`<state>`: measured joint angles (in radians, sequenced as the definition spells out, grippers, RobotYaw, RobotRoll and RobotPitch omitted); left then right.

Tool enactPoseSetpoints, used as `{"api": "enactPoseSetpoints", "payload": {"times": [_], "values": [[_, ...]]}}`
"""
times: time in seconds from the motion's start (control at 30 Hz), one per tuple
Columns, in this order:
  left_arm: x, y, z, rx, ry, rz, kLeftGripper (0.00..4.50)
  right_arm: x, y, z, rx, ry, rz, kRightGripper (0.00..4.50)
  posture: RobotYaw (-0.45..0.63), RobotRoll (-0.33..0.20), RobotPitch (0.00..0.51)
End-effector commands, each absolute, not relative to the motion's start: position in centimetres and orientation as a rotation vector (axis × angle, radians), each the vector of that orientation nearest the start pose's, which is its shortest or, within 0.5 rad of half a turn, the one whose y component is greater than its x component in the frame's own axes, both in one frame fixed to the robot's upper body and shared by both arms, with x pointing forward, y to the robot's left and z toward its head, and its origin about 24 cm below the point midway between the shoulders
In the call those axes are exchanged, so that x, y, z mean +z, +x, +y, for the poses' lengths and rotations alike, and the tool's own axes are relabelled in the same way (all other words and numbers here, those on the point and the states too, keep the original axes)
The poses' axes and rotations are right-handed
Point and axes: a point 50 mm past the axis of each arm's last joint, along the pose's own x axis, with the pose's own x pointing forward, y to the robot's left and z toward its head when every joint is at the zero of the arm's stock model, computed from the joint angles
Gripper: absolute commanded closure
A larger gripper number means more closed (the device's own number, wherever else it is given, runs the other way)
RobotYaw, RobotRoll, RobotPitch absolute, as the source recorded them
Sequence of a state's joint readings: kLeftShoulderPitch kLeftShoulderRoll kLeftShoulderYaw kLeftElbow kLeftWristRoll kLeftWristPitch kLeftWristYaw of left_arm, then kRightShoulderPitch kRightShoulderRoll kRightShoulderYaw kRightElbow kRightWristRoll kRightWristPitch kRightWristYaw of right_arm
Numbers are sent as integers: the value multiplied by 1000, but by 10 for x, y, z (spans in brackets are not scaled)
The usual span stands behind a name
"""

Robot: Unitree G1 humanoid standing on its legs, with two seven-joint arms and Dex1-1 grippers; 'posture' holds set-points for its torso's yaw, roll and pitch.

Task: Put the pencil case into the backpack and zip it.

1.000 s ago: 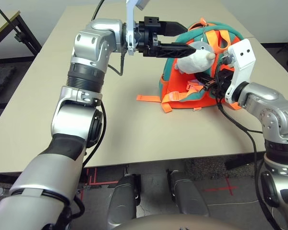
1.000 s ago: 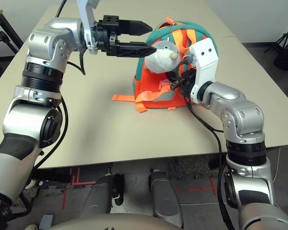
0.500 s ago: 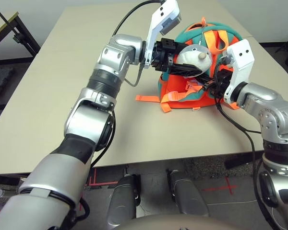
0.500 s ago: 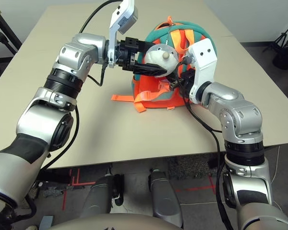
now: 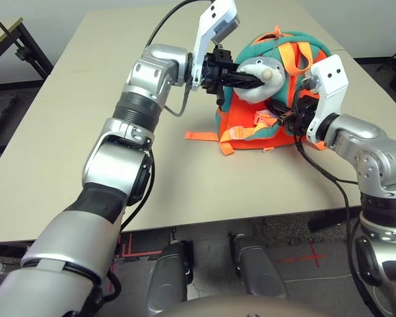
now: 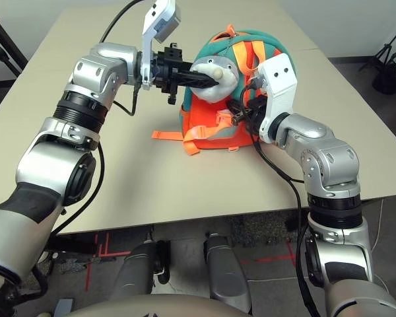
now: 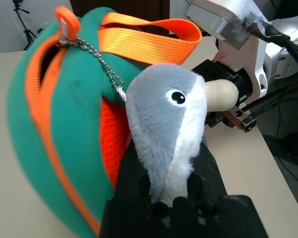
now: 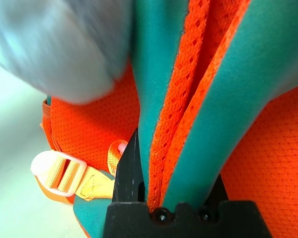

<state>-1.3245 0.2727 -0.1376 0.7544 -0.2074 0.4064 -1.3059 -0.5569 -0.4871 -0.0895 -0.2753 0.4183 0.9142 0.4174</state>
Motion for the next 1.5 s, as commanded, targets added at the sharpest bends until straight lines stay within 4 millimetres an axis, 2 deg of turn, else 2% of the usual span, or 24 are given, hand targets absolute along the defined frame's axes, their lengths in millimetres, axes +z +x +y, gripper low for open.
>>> {"api": "enactPoseSetpoints", "payload": {"times": [0.03, 0.2, 0.33, 0.5, 0.6, 0.8, 1.1, 1.23, 1.37, 1.5], "values": [[285, 369, 79, -1460, 298, 26, 4123, 194, 306, -173, 534, -115, 116, 4096, -223, 0, 123], [291, 376, 112, -1356, 296, 39, 4124, 193, 307, -171, 539, -112, 118, 4096, -216, 0, 124], [284, 378, 137, -1295, 298, 104, 4124, 193, 308, -171, 541, -111, 118, 4096, -210, 0, 126], [255, 379, 158, -1260, 287, 234, 4124, 193, 309, -170, 543, -111, 119, 4097, -208, 0, 127], [227, 380, 166, -1230, 237, 320, 4125, 193, 309, -170, 545, -111, 118, 4097, -206, 0, 128], [187, 378, 169, -1223, 152, 452, 4136, 193, 310, -170, 547, -113, 118, 4097, -212, 0, 127], [149, 371, 166, -1258, 105, 607, 4137, 193, 310, -171, 538, -117, 116, 4097, -223, 0, 122], [135, 367, 164, -1288, 113, 666, 4138, 194, 311, -171, 538, -118, 117, 4097, -223, 0, 120], [121, 364, 154, -1316, 118, 695, 4138, 193, 312, -172, 538, -121, 118, 4097, -220, 0, 116], [128, 368, 149, -1298, 92, 640, 4139, 196, 312, -172, 543, -109, 116, 4097, -225, 0, 111]]}}
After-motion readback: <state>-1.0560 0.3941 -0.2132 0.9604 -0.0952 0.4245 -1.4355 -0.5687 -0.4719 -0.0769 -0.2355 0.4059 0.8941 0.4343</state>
